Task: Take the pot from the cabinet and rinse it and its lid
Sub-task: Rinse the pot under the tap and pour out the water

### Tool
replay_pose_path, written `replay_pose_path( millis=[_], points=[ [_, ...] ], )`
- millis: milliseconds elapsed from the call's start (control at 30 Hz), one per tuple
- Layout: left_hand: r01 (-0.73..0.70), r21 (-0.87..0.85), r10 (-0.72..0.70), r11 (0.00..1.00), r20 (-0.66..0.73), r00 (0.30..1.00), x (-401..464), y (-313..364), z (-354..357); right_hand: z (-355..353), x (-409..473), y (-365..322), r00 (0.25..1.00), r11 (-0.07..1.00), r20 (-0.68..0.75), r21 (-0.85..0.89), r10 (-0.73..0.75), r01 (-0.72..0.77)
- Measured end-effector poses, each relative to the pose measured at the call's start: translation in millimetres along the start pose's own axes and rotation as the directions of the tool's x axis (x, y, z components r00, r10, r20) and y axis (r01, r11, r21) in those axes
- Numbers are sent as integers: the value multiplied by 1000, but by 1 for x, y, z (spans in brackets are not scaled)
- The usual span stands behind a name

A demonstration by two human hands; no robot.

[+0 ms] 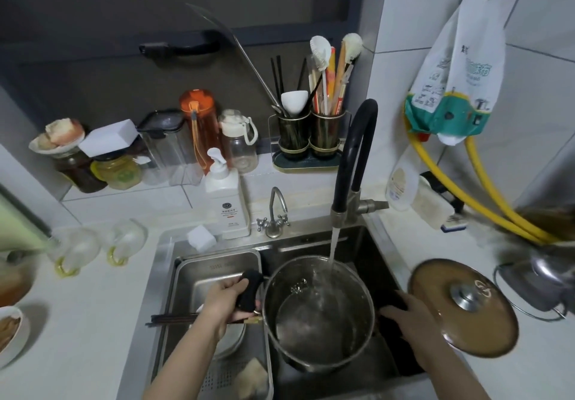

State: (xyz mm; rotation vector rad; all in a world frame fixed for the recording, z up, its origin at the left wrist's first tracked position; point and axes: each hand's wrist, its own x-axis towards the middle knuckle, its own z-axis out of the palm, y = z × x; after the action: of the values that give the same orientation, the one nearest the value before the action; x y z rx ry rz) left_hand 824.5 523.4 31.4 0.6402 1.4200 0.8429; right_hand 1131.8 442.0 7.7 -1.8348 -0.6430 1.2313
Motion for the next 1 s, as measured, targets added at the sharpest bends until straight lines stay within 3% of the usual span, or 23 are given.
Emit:
replay_pose_path(
  millis=[133, 233, 433, 667, 900, 1000],
  points=[
    [-70, 12, 71, 997, -96, 993, 10, 13, -15, 22, 10, -8, 999, 998, -5, 58, -40, 40],
    [-97, 57, 101, 994, -81, 992, 18, 20, 4, 13, 18, -22, 995, 988, -61, 127, -79, 87],
    [38, 45, -40, 998, 39, 998, 18, -3, 33, -25, 13, -1, 986, 980, -154, 177, -58, 85],
    [1, 23, 1, 1000, -71, 998, 26, 11, 6, 7, 22, -3, 998, 981, -15, 187, -59, 61],
    [53, 17, -53, 998, 46, 998, 23, -4, 25, -15, 22, 5, 996, 968, -69, 238, -63, 77],
    [43, 27, -43, 999, 6, 999, 17, 2, 13, -7, 19, 17, 998, 976, -37, 210, -44, 51]
  ],
)
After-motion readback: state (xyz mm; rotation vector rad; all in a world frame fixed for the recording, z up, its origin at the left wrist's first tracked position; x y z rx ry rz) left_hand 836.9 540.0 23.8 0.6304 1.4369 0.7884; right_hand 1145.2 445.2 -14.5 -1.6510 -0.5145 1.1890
